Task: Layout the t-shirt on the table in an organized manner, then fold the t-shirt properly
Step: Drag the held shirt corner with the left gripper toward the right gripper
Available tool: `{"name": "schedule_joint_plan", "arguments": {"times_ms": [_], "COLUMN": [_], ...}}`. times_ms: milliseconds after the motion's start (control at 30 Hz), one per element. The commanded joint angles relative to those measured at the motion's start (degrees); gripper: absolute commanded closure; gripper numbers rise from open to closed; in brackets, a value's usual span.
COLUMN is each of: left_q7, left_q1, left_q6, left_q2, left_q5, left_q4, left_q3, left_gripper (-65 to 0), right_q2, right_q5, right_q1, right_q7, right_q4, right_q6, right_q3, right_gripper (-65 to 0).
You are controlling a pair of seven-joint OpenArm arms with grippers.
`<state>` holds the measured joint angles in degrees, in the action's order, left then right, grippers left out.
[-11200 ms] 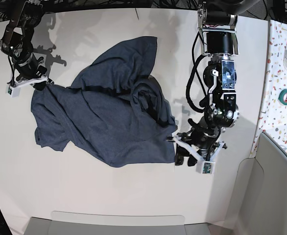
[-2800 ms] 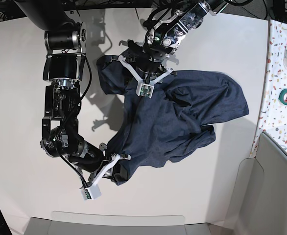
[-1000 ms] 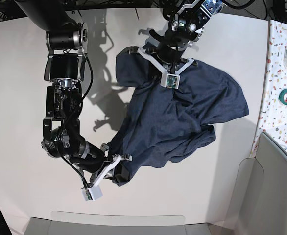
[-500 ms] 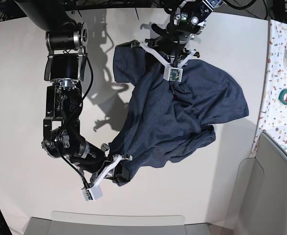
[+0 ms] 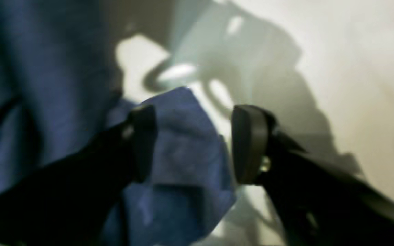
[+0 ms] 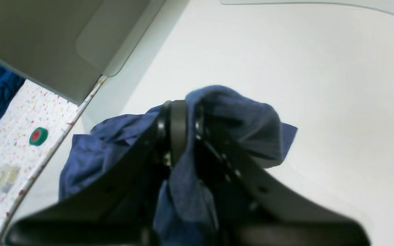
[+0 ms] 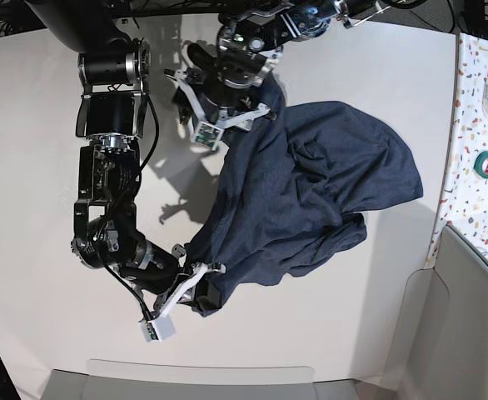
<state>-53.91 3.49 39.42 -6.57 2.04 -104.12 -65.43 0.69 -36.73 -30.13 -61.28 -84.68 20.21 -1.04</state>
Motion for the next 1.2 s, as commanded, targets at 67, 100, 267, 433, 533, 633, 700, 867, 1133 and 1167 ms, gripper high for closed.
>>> {"name": "schedule_joint_plan", "arguments": {"times_ms": [67, 100, 267, 433, 533, 633, 700, 867, 1133, 1167], "left_q7": [-0.02, -0.11, -0.29, -0.99, -2.22, -2.40, -2.40, -1.87, -1.78, -1.34], "left_q1": [2.54, 3.24, 4.73, 4.56, 4.47, 4.73, 4.91, 8.25, 12.03, 12.21], "left_q6": [0.58, 0.58, 0.58, 0.58, 0.58, 0.58, 0.58, 0.58, 0.58, 0.58], "left_q2": [0.55, 0.63, 0.63, 0.02, -1.92, -2.97, -3.15, -3.06, -1.30, -1.30], "left_q5": [-2.70, -2.97, -3.23, -3.23, -3.23, -3.23, -3.32, -3.32, -3.32, -3.32], "left_q4": [3.06, 4.29, 5.61, 0.16, -4.94, -6.96, -6.87, 0.69, 9.74, 9.83], "left_q3": [-3.54, -4.51, -5.38, -5.03, -5.03, -4.86, -4.86, -4.86, -5.38, -5.38], "left_gripper": [-45.1, -45.8, -45.1, -42.1, -42.0, -42.0, -42.0, -42.0, -42.2, -42.2], "right_q2": [0.06, 0.06, -0.12, -1.35, -2.23, -3.28, -3.46, -3.37, -3.37, -3.28], "right_q5": [-1.03, -1.03, -1.03, -1.03, -1.03, -1.03, -1.12, -1.20, -1.20, -1.20], "right_q1": [-1.91, -2.00, -2.00, -2.00, -2.18, -2.53, -2.53, -2.44, -1.83, -1.83], "right_q7": [1.54, 1.54, 1.98, 4.88, 6.55, 7.87, 7.78, 7.61, 7.61, 7.61], "right_q4": [-1.07, -1.07, -1.07, -1.07, -1.07, -1.07, -1.07, -1.07, -1.07, -1.07], "right_q6": [0.32, 0.32, 0.32, 0.32, 0.32, 0.32, 0.32, 0.32, 0.32, 0.32], "right_q3": [0.12, 0.12, 0.12, 0.12, 0.12, 0.12, 0.03, -0.24, -0.32, -0.32], "right_gripper": [-2.4, -2.4, -2.4, -2.4, -2.4, -2.4, -2.4, -2.4, -2.4, -2.4]}}
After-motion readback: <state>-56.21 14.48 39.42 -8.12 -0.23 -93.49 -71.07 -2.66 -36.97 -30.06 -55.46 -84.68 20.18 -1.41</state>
